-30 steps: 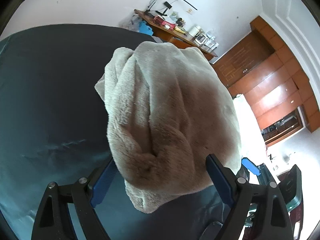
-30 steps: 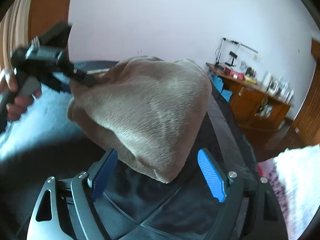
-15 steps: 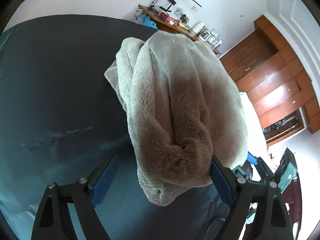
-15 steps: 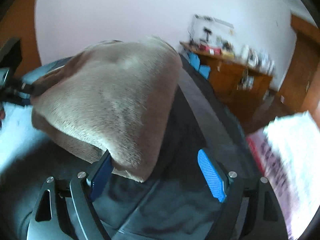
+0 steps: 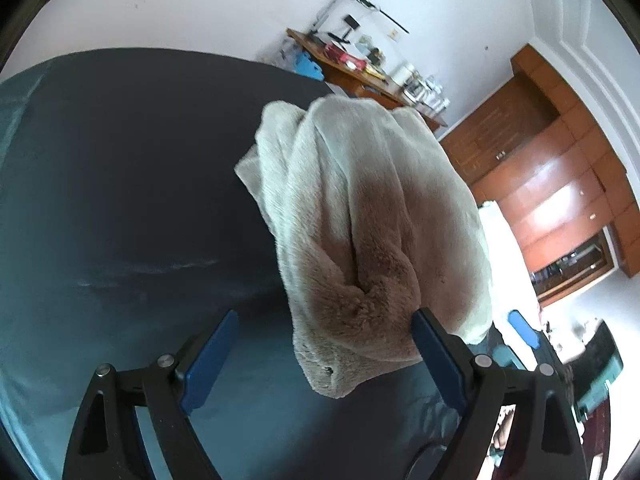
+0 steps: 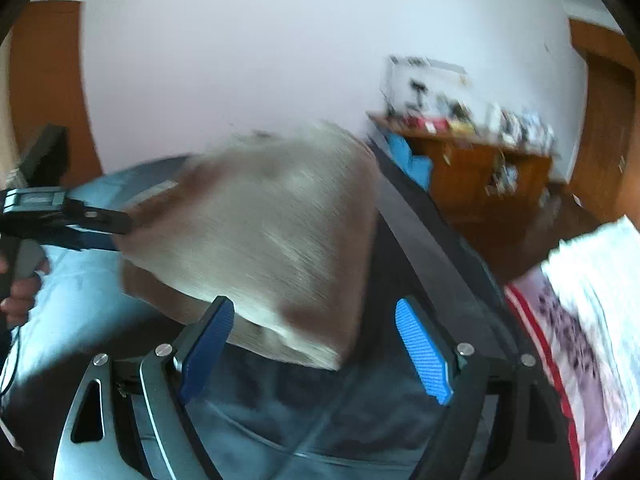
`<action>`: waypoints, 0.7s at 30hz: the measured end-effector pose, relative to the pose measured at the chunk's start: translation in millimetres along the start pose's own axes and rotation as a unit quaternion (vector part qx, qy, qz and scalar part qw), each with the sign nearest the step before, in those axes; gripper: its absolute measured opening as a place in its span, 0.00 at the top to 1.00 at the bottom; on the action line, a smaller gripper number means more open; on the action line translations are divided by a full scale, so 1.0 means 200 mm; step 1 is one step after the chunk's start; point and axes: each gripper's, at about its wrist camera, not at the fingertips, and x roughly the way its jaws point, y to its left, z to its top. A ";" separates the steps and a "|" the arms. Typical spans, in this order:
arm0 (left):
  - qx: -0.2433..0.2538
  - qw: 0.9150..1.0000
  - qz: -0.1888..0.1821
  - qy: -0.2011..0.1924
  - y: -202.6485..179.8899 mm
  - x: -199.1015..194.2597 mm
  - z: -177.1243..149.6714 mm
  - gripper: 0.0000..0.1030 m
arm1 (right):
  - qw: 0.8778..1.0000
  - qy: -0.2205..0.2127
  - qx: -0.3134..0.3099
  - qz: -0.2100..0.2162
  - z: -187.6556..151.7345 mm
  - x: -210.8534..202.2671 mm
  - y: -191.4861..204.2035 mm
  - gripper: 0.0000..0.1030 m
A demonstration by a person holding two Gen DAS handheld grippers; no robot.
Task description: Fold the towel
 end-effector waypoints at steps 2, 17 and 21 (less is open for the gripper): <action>0.015 0.999 0.025 -0.015 -0.02 -0.04 -0.03 0.12 | 0.999 -0.020 -0.031 0.015 0.03 -0.02 0.10 0.16; 0.179 0.954 0.219 -0.104 -0.44 -0.14 -0.30 0.12 | 1.000 0.016 -0.001 -0.013 -0.02 0.03 0.20 0.14; 0.186 0.952 0.219 -0.107 -0.49 -0.14 -0.31 0.12 | 0.999 0.004 0.035 -0.027 -0.01 -0.01 0.13 0.01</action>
